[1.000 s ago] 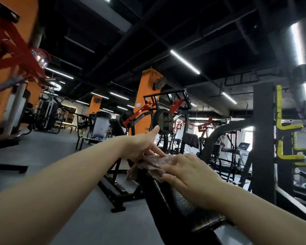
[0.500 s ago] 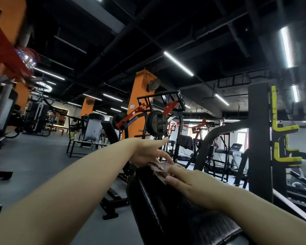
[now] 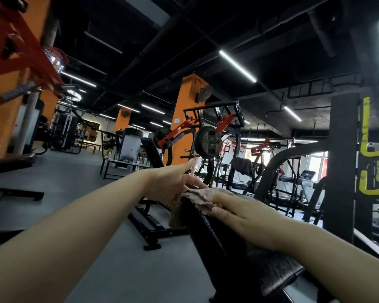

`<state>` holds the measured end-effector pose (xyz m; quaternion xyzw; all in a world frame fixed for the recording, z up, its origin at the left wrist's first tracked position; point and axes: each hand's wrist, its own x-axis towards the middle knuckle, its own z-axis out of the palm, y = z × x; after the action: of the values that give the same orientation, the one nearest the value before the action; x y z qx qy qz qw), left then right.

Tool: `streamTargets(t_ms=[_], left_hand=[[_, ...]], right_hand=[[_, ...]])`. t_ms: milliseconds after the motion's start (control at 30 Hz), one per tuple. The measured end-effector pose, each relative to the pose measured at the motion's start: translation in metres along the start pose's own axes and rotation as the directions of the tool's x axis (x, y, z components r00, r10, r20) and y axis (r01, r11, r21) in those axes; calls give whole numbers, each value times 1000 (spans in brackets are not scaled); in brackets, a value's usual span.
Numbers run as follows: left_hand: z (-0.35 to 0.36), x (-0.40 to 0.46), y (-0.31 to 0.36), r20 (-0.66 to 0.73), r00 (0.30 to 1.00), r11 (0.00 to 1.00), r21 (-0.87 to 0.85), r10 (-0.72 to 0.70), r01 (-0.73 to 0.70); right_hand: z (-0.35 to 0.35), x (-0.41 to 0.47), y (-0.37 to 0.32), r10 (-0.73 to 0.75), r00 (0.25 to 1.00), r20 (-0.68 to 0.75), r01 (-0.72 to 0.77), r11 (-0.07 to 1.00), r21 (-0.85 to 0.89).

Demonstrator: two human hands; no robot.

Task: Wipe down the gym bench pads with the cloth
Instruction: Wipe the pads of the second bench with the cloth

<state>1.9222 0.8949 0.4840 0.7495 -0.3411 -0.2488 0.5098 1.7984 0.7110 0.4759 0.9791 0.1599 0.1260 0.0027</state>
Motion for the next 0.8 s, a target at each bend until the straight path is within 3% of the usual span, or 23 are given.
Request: streamTargets(t_ms=[167, 267, 400, 500, 633, 800], left_hand=[[20, -24, -32, -181, 979, 949, -283, 91, -141], [52, -31, -45, -392, 906, 889, -341, 160, -305], [104, -37, -54, -684, 681, 844, -179, 263, -506], [140, -32, -69, -778, 519, 822, -5, 355, -570], [190, -33, -83, -775, 470, 830, 121, 421, -544], [223, -37, -101, -734, 347, 746, 317, 584, -586]], right_hand=[[2, -14, -23, 3, 1000, -14, -4, 998, -57], [7, -27, -30, 17, 1000, -11, -17, 998, -67], [11, -49, -36, 0, 1000, 6, 0, 994, -108], [16, -68, -36, 0, 1000, 11, 1, 994, -109], [21, -97, -32, -3, 1000, 26, 6, 994, -112], [30, -133, -21, -37, 999, 25, 38, 998, -49]])
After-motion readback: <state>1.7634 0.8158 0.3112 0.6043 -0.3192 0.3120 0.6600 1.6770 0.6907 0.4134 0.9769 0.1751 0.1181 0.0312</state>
